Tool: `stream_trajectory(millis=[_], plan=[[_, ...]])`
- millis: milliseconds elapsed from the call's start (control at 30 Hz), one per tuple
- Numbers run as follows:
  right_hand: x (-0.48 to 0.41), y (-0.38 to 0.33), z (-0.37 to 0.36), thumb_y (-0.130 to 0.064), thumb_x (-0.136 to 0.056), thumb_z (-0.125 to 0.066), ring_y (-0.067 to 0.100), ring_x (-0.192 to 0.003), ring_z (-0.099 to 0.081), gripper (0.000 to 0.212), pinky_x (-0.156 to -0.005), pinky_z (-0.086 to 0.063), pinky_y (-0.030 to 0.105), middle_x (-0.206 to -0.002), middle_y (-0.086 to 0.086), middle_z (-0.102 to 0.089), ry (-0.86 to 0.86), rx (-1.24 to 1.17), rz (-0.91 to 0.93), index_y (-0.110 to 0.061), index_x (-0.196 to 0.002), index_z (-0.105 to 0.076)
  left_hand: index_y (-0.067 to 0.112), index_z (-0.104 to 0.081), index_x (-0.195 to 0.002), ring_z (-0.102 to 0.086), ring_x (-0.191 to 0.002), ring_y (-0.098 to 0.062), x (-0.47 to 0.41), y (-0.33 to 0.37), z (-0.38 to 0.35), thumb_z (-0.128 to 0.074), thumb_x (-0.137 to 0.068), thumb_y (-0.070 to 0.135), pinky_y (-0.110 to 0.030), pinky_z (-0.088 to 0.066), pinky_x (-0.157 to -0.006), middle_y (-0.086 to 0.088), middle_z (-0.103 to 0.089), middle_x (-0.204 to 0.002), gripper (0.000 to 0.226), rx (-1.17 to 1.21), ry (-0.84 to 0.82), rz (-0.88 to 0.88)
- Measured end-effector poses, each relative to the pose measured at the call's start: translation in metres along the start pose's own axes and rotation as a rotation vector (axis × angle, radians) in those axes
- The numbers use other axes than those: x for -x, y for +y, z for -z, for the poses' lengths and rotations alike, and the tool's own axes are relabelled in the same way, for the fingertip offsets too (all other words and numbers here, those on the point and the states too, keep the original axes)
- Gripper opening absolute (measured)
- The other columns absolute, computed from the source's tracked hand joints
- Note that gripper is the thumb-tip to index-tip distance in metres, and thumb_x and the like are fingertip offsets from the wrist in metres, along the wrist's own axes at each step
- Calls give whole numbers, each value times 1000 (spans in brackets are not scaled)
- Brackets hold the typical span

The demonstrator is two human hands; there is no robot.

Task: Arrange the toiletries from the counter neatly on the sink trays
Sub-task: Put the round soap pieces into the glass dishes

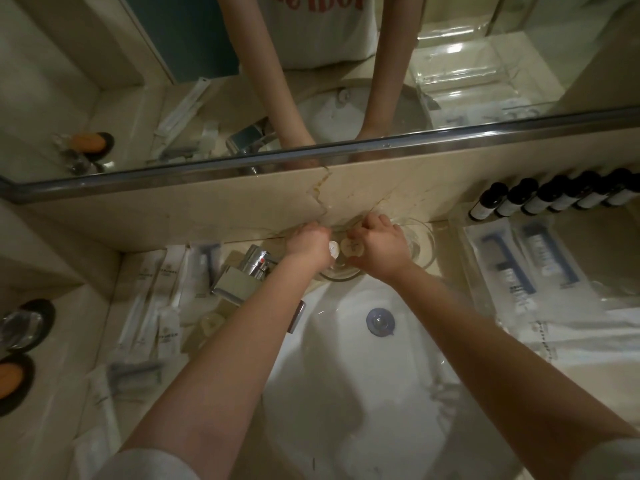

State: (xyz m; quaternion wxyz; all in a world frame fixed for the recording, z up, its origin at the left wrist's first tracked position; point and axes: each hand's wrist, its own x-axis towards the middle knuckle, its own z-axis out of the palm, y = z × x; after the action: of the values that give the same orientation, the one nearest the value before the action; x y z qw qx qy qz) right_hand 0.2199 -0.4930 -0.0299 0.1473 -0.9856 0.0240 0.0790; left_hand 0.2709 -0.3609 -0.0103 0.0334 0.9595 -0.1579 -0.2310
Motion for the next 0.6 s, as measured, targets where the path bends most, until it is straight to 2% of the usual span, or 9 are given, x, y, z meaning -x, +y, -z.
stream_trajectory(millis=[133, 333, 467, 600], plan=[[4, -1, 3, -52, -71, -68, 29, -114, -44, 61, -89, -39, 41, -120, 8, -50, -17, 33, -17, -19, -121, -57, 15, -52, -123, -47, -121, -29, 5, 2, 4, -69, -79, 34, -37, -42, -94, -10, -47, -131, 51, -67, -8, -6], [21, -2, 20, -42, -80, -62, 29, -117, -43, 54, -91, -38, 39, -126, 8, -49, -11, 65, -24, -21, -129, -51, 14, -58, -114, -55, -114, -29, 22, 4, 23, -66, -81, 32, -34, -43, -89, -9, -59, -121, 38, -235, 83, -34], [42, -6, 36, -38, -83, -60, 29, -118, -44, 50, -93, -38, 40, -127, 7, -50, 25, 48, -42, -20, -128, -51, 14, -57, -118, -51, -117, -31, 47, -1, 34, -63, -81, 39, -38, -42, -93, -12, -57, -121, 44, -216, 145, -48], [71, -14, 53, -37, -84, -59, 29, -119, -45, 48, -94, -40, 41, -127, 6, -51, 78, 41, -45, -20, -129, -51, 14, -53, -123, -46, -120, -30, 88, -6, 41, -59, -84, 42, -41, -39, -97, -12, -53, -124, 48, -97, 203, -45]])
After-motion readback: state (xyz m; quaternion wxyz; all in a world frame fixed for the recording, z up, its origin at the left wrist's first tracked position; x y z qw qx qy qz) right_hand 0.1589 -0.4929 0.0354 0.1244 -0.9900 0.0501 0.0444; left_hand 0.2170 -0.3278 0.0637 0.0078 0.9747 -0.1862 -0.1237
